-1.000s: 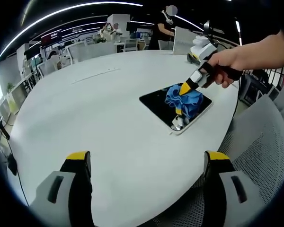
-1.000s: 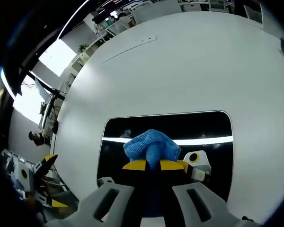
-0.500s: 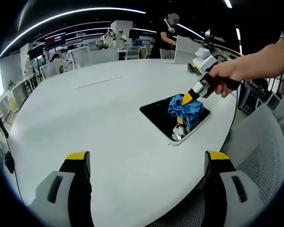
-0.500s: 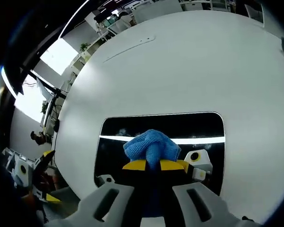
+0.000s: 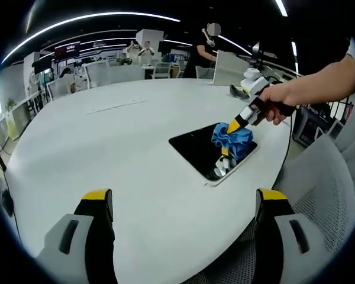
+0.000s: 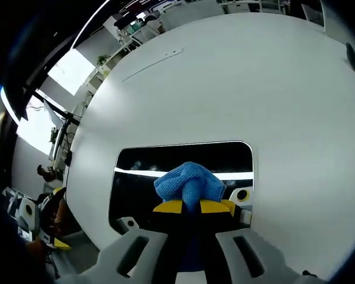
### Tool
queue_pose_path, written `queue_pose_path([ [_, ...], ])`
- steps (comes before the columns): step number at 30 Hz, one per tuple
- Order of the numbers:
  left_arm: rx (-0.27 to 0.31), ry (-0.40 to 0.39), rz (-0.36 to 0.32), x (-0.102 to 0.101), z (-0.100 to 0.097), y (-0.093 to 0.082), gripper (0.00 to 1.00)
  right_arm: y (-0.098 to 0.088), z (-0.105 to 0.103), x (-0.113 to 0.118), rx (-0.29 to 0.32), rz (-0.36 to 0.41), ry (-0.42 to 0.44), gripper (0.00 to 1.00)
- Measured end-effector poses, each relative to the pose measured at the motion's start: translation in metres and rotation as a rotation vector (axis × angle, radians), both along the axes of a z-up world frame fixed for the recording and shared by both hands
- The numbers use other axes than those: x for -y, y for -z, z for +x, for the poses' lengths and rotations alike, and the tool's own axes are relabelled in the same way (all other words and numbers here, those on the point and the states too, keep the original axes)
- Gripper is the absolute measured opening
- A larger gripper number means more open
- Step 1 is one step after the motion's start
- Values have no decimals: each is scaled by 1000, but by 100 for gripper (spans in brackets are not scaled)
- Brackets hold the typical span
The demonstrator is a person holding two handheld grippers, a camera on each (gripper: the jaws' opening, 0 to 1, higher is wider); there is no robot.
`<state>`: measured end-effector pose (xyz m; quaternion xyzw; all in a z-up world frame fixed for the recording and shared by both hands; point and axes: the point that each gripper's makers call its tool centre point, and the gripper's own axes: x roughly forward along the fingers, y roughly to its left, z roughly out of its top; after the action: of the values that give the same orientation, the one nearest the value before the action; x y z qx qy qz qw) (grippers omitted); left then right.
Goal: Wipe the mirror surface with the cleaning cloth until all visible marks leave the cleaned area.
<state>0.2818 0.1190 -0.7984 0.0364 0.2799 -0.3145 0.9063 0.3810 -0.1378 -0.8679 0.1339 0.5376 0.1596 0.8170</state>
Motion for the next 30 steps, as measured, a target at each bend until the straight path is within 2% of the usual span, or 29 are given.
queue_pose_path([
  [3,-14,-2,-2,0,-1,2,99,1,0,4,-1,0,9,3],
  [11,-3,1,-7,1,0,0,99,0,-1,13,3,-12,5,3],
  [18,-6,-4,-3,0,0,0,99,-1,-4,33,5,-29,27,3],
  [20,24,6,-2,2,1,-4,99,-1,-4,37,5,-25,42,3],
  [30,-1,-4,3,0,0,0,99,-1,-3,47,12,-48,59,3],
])
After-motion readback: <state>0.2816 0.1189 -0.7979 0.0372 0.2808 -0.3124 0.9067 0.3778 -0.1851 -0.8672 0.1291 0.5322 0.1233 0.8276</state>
